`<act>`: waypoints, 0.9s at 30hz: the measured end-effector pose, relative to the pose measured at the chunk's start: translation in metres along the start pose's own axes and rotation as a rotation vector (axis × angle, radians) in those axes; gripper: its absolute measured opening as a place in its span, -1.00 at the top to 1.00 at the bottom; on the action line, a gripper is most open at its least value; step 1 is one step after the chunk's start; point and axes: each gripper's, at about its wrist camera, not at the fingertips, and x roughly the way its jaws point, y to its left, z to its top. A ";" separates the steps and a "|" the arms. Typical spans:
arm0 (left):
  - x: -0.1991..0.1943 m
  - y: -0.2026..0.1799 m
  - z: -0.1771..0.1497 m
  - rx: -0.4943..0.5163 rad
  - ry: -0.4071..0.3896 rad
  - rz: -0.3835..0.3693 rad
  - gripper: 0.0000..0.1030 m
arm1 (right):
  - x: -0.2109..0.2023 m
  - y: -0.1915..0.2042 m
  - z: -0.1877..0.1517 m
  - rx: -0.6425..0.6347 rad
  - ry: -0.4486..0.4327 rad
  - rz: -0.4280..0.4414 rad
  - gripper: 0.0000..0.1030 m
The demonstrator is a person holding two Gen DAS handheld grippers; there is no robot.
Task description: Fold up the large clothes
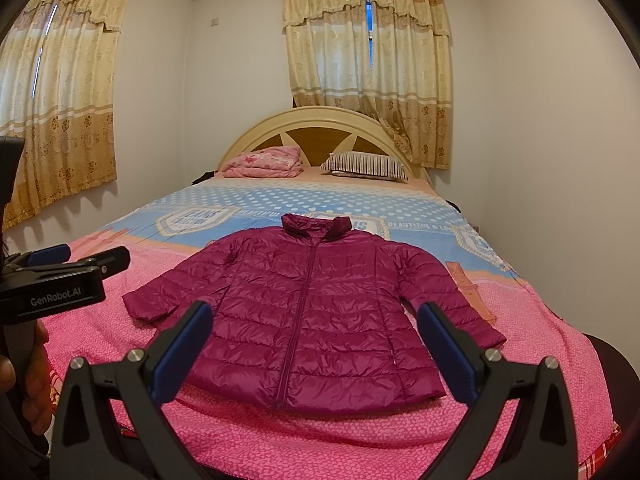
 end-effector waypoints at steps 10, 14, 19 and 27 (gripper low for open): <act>0.000 0.000 -0.002 -0.008 -0.002 0.001 -0.98 | 0.000 0.000 0.000 0.001 0.001 0.001 -1.00; 0.000 0.000 -0.002 -0.006 -0.002 0.001 -0.98 | 0.000 -0.001 0.000 0.000 0.000 0.001 -1.00; 0.000 0.000 -0.002 -0.008 -0.002 0.001 -0.98 | 0.001 -0.001 0.000 0.002 0.002 0.003 -1.00; 0.005 0.002 -0.004 -0.006 0.010 0.002 -0.98 | 0.004 0.000 -0.005 0.012 0.012 0.007 -1.00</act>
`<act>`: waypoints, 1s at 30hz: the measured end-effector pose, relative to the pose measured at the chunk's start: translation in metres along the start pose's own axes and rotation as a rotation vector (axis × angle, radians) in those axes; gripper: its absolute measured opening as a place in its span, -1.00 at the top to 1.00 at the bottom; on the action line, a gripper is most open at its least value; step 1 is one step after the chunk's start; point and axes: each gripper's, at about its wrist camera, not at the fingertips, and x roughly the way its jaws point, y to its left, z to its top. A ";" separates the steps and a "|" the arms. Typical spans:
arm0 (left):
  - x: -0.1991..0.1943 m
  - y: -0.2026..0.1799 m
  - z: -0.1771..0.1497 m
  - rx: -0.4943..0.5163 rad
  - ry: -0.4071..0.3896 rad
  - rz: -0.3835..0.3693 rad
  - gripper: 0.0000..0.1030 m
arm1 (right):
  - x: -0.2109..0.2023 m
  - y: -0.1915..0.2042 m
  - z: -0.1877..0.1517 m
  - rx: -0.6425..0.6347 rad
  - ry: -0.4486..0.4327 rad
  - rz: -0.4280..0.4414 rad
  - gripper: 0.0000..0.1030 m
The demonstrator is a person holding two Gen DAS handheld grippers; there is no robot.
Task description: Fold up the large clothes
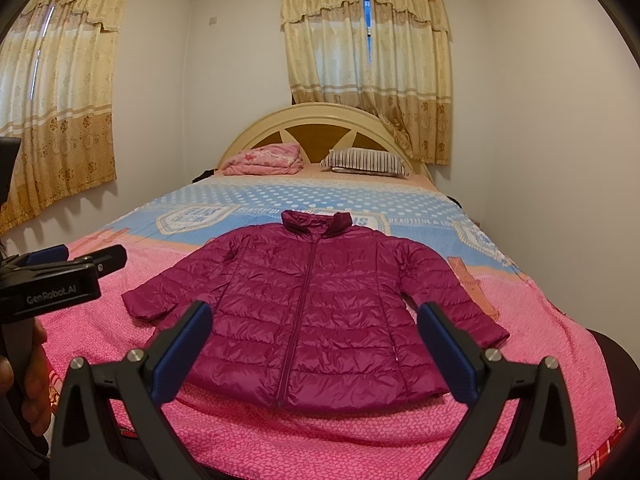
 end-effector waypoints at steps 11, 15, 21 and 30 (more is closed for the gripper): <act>0.047 0.005 -0.009 0.026 0.067 0.033 -0.98 | 0.039 -0.024 -0.013 0.055 0.064 0.012 -1.00; 0.079 0.007 -0.009 0.071 0.101 0.070 -0.98 | 0.065 -0.043 -0.017 0.090 0.102 -0.007 -1.00; 0.129 0.012 0.007 0.104 0.153 0.098 -0.98 | 0.111 -0.096 -0.025 0.187 0.192 -0.075 -1.00; 0.205 0.014 0.036 0.140 0.164 0.176 -0.98 | 0.158 -0.189 -0.036 0.320 0.283 -0.247 -1.00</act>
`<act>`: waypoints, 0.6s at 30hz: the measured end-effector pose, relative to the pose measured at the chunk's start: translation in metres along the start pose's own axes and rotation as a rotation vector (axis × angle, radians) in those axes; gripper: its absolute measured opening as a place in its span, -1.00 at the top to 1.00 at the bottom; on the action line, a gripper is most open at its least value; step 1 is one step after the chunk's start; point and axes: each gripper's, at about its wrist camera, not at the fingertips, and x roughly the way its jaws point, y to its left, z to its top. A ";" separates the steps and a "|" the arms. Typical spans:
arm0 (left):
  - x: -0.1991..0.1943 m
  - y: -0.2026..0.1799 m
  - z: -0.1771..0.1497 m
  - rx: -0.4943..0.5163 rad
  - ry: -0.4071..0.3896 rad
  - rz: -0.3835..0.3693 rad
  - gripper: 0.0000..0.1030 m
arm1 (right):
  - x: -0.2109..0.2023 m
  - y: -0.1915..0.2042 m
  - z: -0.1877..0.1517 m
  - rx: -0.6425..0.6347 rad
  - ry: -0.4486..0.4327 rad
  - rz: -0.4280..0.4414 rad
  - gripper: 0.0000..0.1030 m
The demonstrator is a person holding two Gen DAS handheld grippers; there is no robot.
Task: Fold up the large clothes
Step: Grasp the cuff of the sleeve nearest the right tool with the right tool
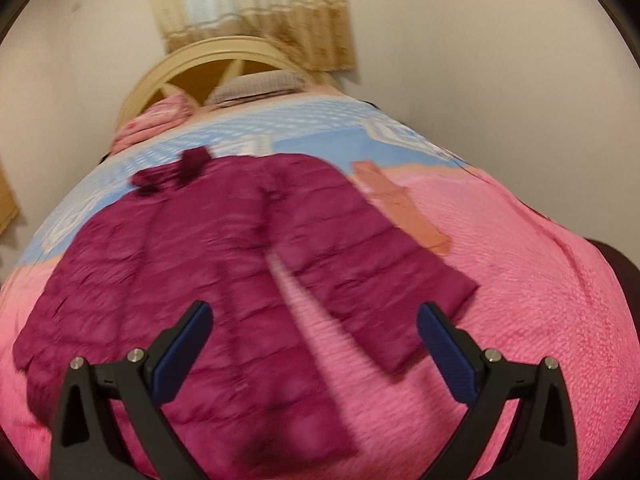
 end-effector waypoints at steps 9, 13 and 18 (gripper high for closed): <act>0.069 0.003 0.028 -0.030 0.035 0.073 -0.98 | 0.046 -0.071 0.010 0.189 0.115 -0.120 -0.78; 0.101 0.003 0.043 -0.032 0.035 0.115 -0.98 | 0.062 -0.083 0.003 0.227 0.188 -0.115 -0.39; 0.140 0.009 0.051 -0.023 0.073 0.150 -0.98 | 0.075 -0.079 0.001 0.200 0.210 -0.068 0.41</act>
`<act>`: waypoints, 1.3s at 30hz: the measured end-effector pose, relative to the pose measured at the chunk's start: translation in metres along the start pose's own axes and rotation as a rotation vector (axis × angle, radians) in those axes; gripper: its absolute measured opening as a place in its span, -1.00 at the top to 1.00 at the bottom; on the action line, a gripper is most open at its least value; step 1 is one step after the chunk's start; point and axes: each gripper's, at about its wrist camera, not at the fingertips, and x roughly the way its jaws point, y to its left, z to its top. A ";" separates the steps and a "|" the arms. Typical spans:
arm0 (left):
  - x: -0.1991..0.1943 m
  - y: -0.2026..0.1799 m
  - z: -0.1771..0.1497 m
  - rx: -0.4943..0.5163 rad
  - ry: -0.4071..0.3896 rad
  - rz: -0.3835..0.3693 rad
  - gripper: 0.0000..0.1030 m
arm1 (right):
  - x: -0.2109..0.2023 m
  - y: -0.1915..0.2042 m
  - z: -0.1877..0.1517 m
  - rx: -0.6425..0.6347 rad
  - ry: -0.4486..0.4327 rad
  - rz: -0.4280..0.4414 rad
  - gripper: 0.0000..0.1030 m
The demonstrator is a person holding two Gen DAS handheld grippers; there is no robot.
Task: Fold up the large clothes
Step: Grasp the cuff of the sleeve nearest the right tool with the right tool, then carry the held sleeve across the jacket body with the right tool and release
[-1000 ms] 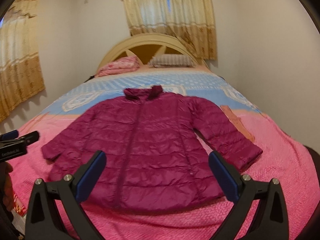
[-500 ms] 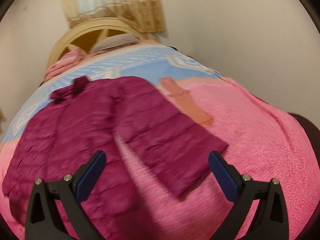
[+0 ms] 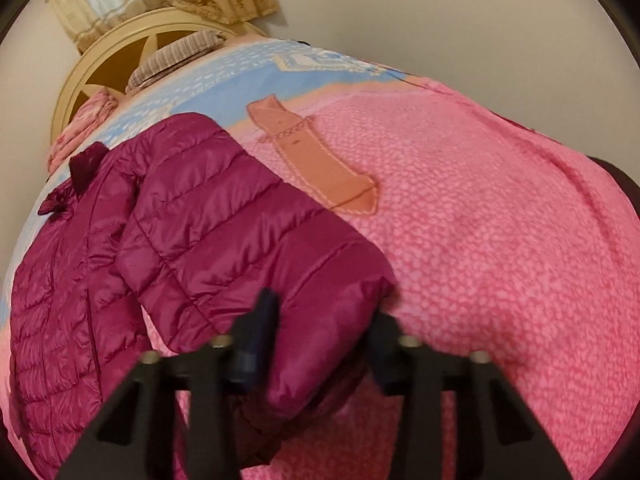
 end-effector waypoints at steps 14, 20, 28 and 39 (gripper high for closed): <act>0.060 0.019 0.015 -0.023 0.079 0.020 -0.98 | 0.004 0.019 0.068 -0.109 -0.113 -0.075 0.74; 0.063 0.003 0.019 -0.011 0.082 -0.007 -0.98 | -0.008 0.065 0.094 -0.209 -0.197 -0.042 0.74; 0.065 -0.013 0.009 0.022 0.095 -0.033 -0.98 | -0.005 0.148 0.094 -0.343 -0.232 0.060 0.76; 0.060 0.010 -0.008 -0.006 0.098 -0.019 -0.98 | 0.008 0.284 0.046 -0.592 -0.229 0.185 0.76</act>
